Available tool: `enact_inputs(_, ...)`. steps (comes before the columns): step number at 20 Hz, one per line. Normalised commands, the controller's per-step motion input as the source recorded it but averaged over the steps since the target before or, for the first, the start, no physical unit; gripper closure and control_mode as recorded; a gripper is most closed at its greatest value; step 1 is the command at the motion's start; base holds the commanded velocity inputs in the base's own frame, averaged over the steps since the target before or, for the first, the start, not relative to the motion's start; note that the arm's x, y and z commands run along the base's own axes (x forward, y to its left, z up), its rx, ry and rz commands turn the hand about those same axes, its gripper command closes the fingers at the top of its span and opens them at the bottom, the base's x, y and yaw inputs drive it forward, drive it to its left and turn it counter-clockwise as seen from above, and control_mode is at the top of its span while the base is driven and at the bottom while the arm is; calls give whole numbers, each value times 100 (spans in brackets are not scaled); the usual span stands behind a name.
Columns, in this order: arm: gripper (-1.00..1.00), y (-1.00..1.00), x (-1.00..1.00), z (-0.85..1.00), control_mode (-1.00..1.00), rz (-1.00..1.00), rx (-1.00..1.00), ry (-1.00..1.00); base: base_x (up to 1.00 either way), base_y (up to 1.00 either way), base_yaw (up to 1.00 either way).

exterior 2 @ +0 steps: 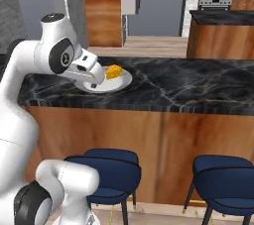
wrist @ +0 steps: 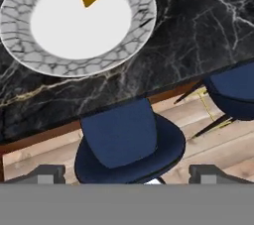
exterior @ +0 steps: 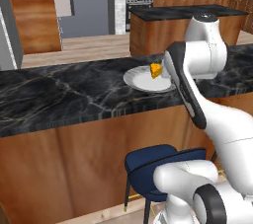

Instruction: Take the cheese, steak, and garlic from the fridge and place them on the plate on the dining counter to create an appetizer plate.

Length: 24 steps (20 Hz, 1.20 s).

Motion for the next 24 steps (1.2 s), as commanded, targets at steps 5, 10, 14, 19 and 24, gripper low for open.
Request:
enact_inputs(5,-100,0,-98,-68,-100,3,-10,0,0,0,0)
enact_inputs(10,-100,0,-31,-17,100,0,-3,0,-8,0,0)
enact_inputs(14,-100,0,0,0,100,0,0,0,-31,-52,0)
enact_inputs(19,-100,0,0,0,100,0,0,0,-97,-100,-1)
enact_inputs(24,-100,0,0,0,100,0,0,0,-97,-100,0)
